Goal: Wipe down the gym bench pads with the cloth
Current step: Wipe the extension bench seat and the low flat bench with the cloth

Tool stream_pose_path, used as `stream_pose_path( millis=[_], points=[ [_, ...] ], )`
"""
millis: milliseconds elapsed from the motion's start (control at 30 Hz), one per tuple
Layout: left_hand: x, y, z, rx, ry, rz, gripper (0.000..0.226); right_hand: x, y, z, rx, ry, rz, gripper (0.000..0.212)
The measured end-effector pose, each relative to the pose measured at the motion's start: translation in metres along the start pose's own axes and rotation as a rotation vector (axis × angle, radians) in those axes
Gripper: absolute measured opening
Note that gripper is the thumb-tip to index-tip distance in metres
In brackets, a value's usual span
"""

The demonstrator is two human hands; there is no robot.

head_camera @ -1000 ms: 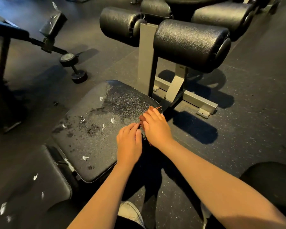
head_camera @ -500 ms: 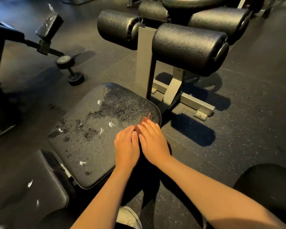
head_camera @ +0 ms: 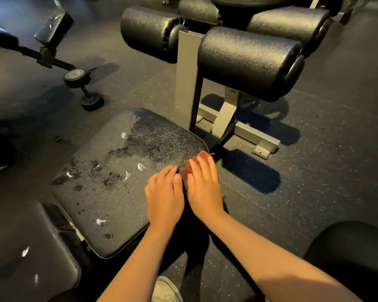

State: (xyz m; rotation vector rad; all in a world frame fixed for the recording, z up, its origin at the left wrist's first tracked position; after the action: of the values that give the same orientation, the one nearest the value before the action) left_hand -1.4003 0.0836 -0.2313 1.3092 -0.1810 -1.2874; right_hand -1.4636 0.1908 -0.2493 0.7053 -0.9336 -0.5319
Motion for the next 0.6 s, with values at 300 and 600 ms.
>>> stream_pose_path(
  millis=[300, 600],
  points=[
    [-0.002, -0.003, 0.012, -0.018, -0.020, 0.001, 0.044, -0.024, 0.001, 0.080, 0.071, -0.263, 0.170, 0.039],
    [-0.004, -0.001, 0.006, -0.019, -0.051, -0.019, 0.050, -0.009, 0.010, 0.013, 0.060, -0.248, -0.035, 0.048]
  ],
)
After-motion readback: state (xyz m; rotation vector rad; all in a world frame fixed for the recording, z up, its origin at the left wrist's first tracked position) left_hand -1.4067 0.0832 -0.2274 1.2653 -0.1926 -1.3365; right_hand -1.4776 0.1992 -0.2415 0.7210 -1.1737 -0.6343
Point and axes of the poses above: each hand's wrist, its own z-axis towards the middle knuckle, its own y-axis out of the back of the hand, x = y × z, the point moved 4 cm from there along z, towards the middle knuckle, and after that the axes turned 10 degrees about -x, right-handed, at the moved point
